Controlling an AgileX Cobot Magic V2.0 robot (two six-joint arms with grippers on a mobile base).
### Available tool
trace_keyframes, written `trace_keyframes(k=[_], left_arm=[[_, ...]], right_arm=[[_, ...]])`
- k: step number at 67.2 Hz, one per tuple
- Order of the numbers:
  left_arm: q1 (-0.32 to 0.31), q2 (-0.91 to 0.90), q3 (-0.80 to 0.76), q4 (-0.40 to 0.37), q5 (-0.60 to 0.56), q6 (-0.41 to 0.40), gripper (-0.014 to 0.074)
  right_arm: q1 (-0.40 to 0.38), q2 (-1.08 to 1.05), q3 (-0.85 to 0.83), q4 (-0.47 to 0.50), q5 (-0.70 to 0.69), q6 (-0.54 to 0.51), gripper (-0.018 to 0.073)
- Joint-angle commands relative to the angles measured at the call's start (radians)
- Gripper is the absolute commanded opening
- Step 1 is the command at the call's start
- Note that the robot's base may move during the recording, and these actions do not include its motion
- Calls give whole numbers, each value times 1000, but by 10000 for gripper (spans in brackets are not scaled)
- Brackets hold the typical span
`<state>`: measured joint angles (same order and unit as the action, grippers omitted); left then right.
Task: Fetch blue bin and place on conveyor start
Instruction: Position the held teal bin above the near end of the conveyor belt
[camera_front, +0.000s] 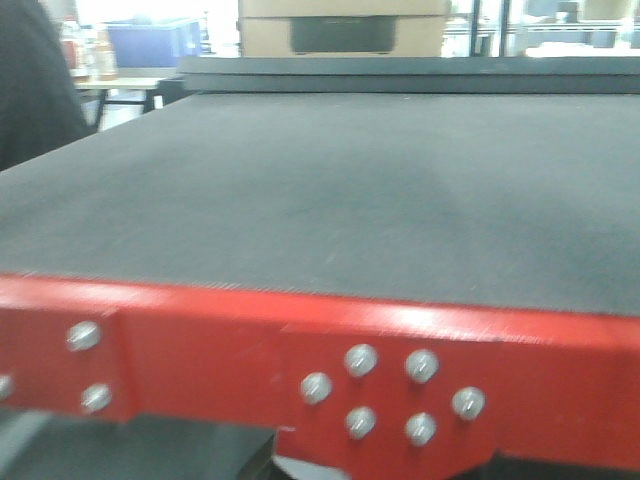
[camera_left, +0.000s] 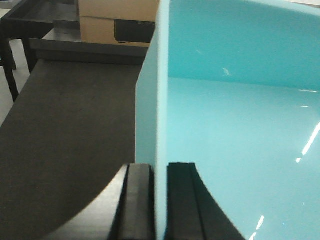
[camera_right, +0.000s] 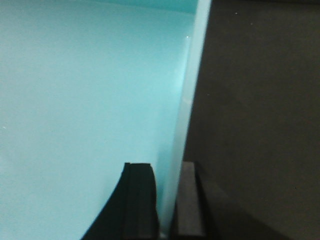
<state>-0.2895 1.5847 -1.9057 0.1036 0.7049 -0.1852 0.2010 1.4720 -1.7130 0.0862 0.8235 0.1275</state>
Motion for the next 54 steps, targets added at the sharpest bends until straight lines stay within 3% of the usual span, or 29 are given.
trace_keyframes(k=[1, 54], left_arm=[[6, -9, -13, -2, -43, -10, -111], [6, -9, -13, -2, -43, -10, -111]], right_arm=[[-7, -12, -9, -9, -53, -20, -153], [-7, -12, -9, -9, -53, -20, -153]])
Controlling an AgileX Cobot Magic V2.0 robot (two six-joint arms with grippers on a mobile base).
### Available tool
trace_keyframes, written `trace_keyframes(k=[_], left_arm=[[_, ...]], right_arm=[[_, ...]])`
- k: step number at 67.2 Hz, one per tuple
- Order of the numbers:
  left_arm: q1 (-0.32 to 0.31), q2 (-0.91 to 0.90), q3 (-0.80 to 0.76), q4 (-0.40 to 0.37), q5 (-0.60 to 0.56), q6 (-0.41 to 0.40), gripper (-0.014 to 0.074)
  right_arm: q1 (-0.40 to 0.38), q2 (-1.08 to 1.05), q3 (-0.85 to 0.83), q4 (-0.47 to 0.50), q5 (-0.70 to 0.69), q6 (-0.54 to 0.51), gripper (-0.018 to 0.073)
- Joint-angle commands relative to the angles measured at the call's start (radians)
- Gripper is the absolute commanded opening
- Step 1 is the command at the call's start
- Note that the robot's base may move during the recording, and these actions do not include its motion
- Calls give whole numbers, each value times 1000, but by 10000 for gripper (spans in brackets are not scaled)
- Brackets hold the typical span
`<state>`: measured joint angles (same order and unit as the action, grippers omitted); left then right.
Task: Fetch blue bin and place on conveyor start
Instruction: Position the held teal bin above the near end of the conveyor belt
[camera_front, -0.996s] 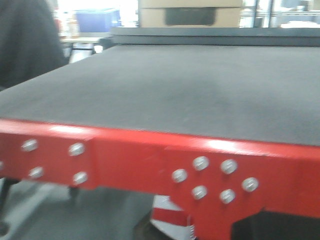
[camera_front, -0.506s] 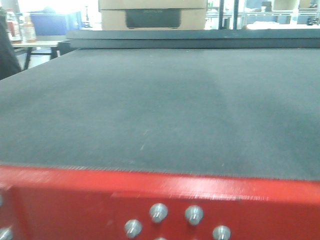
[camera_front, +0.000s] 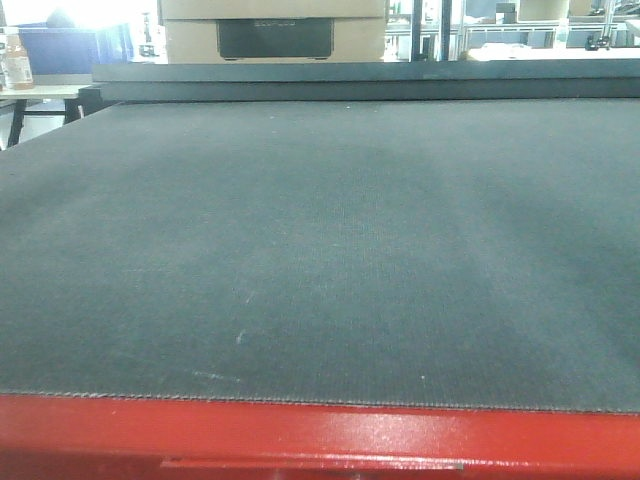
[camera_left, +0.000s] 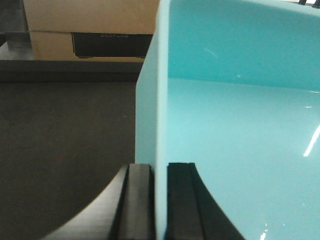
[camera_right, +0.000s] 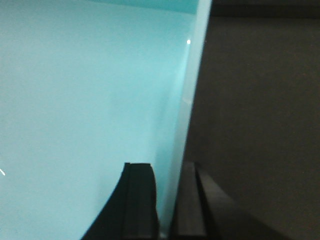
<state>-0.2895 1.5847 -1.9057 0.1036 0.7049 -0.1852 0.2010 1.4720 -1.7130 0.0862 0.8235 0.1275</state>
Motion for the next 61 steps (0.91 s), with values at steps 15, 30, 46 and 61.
trace_keyframes(k=[15, 30, 46, 61], left_arm=[[6, -9, -13, -2, -43, -10, -111], [6, -9, -13, -2, -43, -10, -111], [6, -9, -13, -2, -43, -10, -111], [6, -9, -13, -2, -43, -10, -111]], right_arm=[[-7, -12, -9, -9, -53, -20, -153], [-7, -12, -9, -9, -53, -20, -153], [-7, -12, -9, -9, -53, -20, -153], [-7, -12, -9, -9, -53, -20, -153]])
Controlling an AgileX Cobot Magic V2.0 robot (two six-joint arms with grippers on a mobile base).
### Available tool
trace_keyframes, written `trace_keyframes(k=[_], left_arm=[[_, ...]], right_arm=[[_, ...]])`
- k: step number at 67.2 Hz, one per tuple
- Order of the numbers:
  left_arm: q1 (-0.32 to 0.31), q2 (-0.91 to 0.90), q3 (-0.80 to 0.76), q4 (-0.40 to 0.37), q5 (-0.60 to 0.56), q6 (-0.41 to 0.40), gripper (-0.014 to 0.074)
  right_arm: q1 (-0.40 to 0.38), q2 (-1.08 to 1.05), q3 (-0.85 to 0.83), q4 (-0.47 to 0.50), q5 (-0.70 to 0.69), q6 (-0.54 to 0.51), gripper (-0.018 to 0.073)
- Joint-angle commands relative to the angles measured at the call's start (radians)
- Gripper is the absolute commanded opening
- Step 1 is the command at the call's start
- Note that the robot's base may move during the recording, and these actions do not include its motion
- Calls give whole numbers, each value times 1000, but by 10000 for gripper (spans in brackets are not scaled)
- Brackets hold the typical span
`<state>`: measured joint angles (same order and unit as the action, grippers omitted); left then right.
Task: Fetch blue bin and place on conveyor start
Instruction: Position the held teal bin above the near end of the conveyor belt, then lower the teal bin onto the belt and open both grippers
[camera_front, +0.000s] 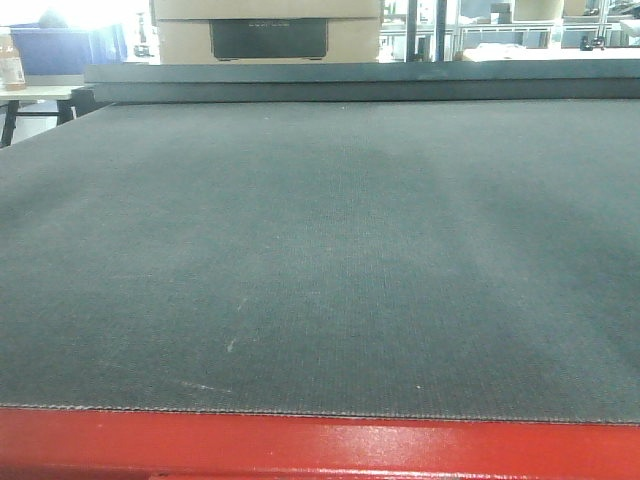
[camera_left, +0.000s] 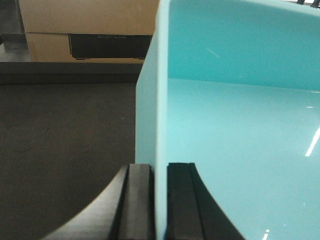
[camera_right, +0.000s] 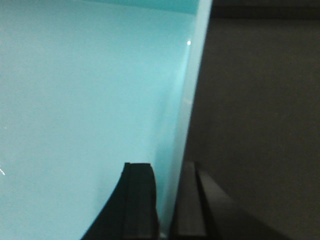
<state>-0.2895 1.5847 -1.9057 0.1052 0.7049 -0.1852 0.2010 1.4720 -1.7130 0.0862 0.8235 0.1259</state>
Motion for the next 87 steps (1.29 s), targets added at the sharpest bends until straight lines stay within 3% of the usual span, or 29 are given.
trace_keyframes(k=[1, 33, 53, 61, 87], left_arm=[[6, -9, -13, -3, -43, -10, -111], [6, -9, -13, -6, -34, -10, -111], [6, -9, -11, -14, 251, -10, -111], [3, -9, 16, -19, 303, -10, -111], [3, 56, 275, -50, 169, -10, -111]], right_arm=[[-7, -12, -9, -9, -53, -18, -153], [-7, -12, -9, -9, -68, -18, -153], [-7, -15, -11, -5, 151, -18, -153], [-7, -5, 9, -5, 185, -18, -153], [-7, 103, 156, -55, 71, -18, -153]])
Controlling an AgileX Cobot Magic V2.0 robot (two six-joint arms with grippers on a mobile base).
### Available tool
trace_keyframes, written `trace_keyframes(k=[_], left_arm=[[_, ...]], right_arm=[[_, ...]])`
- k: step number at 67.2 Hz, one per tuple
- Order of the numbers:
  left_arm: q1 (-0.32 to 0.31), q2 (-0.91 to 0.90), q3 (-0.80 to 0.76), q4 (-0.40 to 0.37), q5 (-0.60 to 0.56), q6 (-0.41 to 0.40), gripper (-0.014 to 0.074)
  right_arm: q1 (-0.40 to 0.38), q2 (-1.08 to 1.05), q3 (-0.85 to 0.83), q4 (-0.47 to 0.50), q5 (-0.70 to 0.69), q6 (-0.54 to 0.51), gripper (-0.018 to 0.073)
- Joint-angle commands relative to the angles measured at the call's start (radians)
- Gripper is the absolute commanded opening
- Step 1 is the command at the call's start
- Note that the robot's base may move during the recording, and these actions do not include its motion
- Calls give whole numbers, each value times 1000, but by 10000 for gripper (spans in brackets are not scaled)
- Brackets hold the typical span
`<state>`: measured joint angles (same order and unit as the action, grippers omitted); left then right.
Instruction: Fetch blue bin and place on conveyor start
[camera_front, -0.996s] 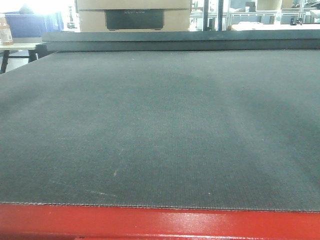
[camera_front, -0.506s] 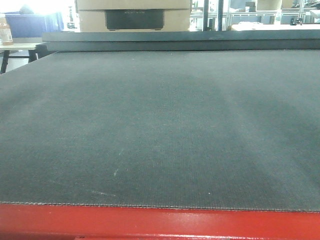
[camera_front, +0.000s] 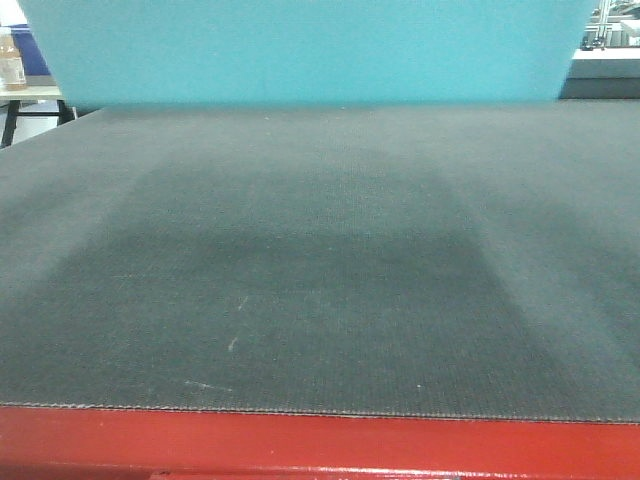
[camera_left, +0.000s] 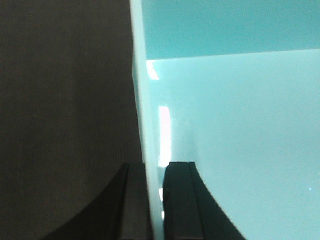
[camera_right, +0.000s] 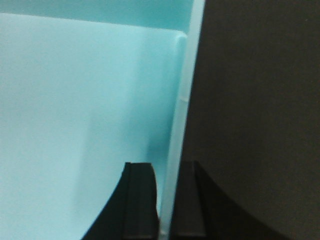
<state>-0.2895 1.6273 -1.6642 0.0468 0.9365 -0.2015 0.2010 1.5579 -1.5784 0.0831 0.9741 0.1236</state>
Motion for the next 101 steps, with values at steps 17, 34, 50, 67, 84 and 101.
trace_keyframes(k=[17, 34, 50, 67, 84, 101], left_arm=[[3, 83, 45, 17, -115, 15, -69], [3, 93, 45, 35, -140, 17, 494], [3, 53, 11, 39, -111, 17, 502], [3, -120, 11, 73, -66, 17, 172], [7, -290, 66, 146, -74, 17, -111], [76, -505, 375, 142, -285, 17, -111]], right_arm=[[-7, 108, 38, -93, -146, -16, -93], [-9, 120, 36, -133, -162, -16, 458], [-40, 96, -27, -144, -118, -16, 542], [-80, -72, -44, -144, -86, -16, 180], [-80, -249, 18, -162, -104, -16, -160], [-80, -415, 278, -194, -231, -16, -160]])
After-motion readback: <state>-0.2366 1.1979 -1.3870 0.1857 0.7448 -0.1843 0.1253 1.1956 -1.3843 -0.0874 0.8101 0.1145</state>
